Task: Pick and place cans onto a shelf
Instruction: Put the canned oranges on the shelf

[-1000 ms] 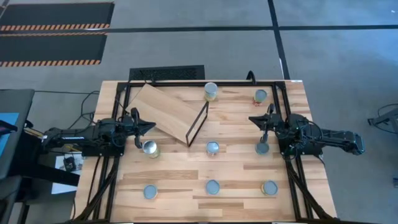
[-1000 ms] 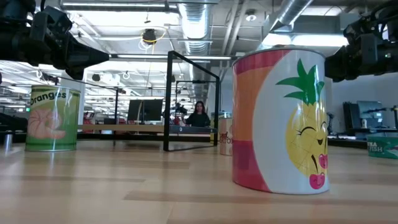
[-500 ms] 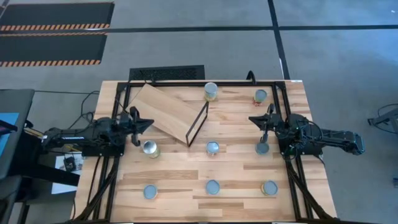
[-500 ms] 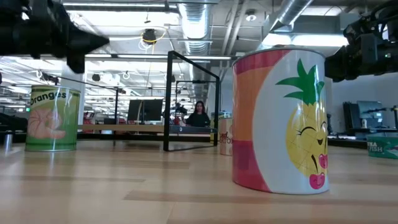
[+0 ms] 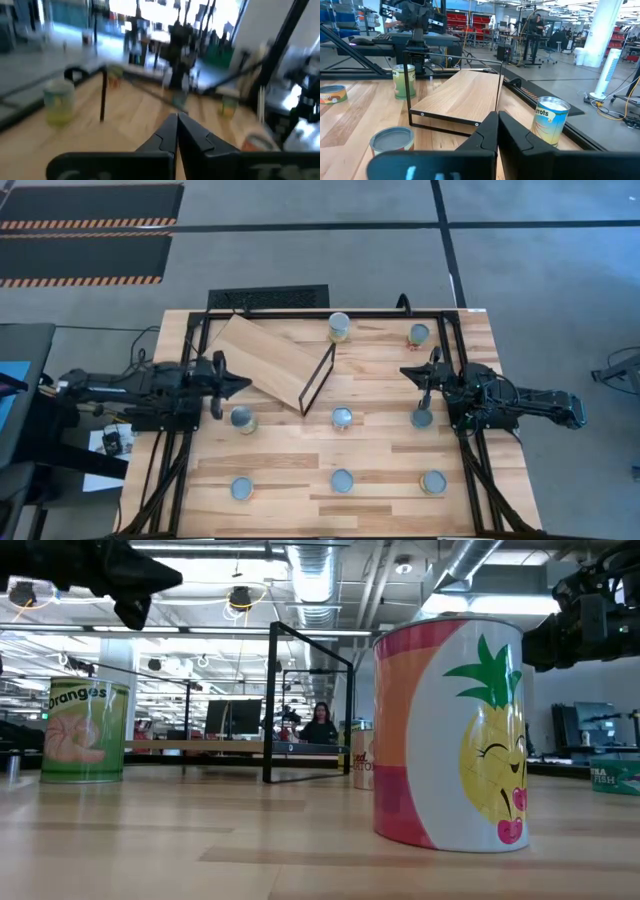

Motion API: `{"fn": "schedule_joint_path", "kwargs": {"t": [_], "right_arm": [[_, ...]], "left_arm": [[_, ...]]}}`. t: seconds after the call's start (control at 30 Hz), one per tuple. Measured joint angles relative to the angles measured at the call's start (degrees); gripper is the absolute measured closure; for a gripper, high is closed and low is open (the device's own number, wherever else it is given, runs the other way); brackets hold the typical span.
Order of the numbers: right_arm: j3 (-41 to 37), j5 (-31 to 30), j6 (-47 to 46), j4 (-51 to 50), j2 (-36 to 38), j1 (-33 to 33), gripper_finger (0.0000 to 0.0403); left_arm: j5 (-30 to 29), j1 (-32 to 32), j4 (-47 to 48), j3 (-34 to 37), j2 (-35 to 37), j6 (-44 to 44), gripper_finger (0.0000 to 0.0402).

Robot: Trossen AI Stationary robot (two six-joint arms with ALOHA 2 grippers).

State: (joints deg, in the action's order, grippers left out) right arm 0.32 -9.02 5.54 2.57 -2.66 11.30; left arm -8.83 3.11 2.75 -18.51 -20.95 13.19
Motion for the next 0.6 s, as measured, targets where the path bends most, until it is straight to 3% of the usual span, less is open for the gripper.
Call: {"fn": "schedule_joint_path", "kwargs": {"t": [0.4, 0.6], "right_arm": [[0.0, 0.0, 0.0, 0.0, 0.0, 0.0, 0.0374], [0.0, 0.0, 0.0, 0.0, 0.0, 0.0, 0.0375]], "left_arm": [[-2.3, 8.4, 36.9, -26.9, -29.9, 12.4, 0.0401], [-5.0, 17.3, 55.1, -38.4, -41.1, 22.0, 0.0401]]}}
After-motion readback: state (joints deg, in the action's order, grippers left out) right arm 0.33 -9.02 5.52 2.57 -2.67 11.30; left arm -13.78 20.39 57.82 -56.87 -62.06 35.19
